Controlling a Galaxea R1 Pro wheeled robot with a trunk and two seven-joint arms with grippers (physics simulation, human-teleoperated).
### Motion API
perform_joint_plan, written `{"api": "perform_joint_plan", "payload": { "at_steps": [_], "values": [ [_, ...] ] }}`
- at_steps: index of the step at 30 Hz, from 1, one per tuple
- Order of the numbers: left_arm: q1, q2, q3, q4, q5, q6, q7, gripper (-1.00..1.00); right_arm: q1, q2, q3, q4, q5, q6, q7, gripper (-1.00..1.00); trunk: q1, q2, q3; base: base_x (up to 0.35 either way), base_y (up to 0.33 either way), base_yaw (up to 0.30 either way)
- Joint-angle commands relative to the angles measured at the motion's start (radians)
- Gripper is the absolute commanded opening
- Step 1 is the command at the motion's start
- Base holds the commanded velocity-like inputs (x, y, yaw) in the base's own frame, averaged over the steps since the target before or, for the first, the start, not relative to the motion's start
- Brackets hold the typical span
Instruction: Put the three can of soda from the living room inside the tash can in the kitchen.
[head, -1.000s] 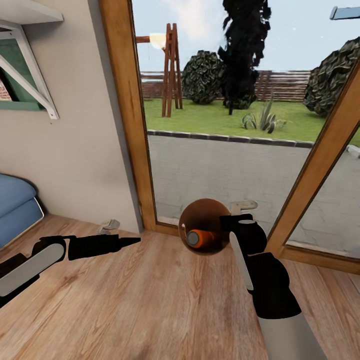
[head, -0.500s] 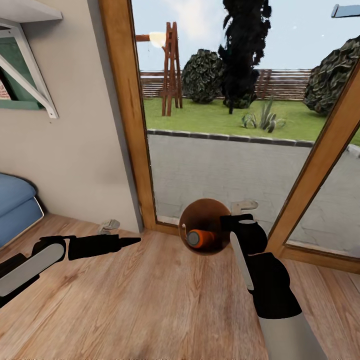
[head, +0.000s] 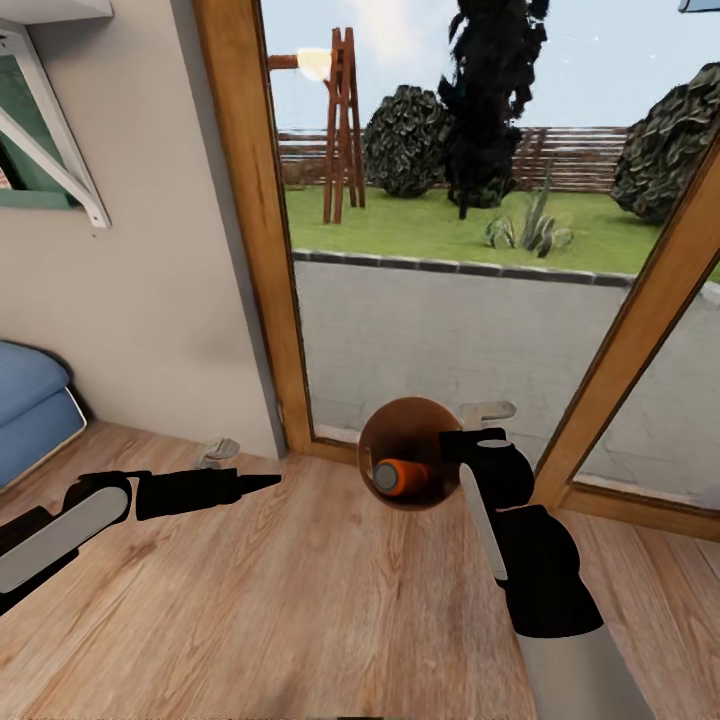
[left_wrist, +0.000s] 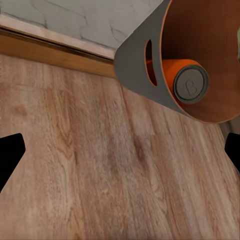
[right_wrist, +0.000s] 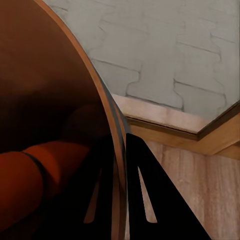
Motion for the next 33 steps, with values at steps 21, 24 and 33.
{"api": "perform_joint_plan", "payload": {
  "at_steps": [21,24,33],
  "values": [
    [0.001,0.000,-0.001,0.000,0.000,0.001,-0.001,1.00,0.000,-0.001,-0.002,-0.001,0.009,0.000,0.035,-1.00,0.000,0.000,-0.008,0.000,0.000,-0.002],
    [0.000,0.000,-0.001,0.001,0.000,0.000,0.000,1.00,0.000,-0.001,-0.002,-0.001,0.009,0.000,0.035,-1.00,0.000,0.000,-0.012,0.000,0.000,-0.066],
    [0.000,-0.006,-0.004,0.001,-0.097,0.000,0.004,1.00,0.000,-0.003,-0.002,-0.001,0.009,0.000,0.035,-1.00,0.000,0.000,-0.025,0.000,0.000,-0.093]
  ]
}}
